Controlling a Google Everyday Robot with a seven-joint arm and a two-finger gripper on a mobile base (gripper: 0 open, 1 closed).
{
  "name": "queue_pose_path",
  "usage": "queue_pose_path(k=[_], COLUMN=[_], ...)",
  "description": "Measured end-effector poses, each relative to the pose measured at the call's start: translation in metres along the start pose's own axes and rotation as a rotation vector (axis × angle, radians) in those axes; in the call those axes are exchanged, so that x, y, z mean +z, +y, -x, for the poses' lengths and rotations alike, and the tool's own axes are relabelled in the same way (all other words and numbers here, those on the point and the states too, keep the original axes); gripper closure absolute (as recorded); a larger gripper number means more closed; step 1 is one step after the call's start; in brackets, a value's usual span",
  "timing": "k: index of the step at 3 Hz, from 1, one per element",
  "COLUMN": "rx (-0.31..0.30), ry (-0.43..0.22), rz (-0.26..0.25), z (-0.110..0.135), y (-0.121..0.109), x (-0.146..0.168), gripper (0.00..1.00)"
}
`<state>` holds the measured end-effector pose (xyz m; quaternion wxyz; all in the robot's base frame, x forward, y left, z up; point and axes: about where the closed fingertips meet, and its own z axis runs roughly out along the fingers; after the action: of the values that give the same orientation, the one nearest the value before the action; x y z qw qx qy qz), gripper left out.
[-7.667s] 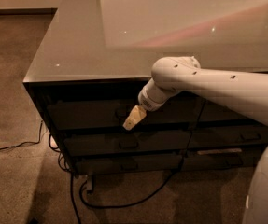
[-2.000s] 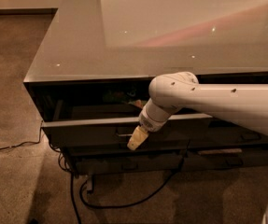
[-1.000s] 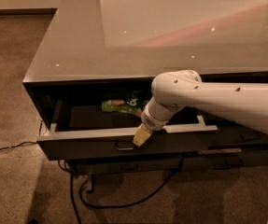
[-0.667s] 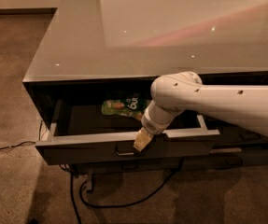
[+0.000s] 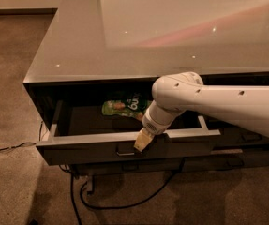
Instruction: Open top drawer
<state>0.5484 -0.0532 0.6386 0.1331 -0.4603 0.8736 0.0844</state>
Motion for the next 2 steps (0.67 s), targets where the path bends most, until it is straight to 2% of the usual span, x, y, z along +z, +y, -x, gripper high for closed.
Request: queue_pose_path(k=[2], rx=[0.000], ry=[0.000], rz=[0.000], z=[0.0000], y=[0.0000], x=[0.0000], gripper=[0.12])
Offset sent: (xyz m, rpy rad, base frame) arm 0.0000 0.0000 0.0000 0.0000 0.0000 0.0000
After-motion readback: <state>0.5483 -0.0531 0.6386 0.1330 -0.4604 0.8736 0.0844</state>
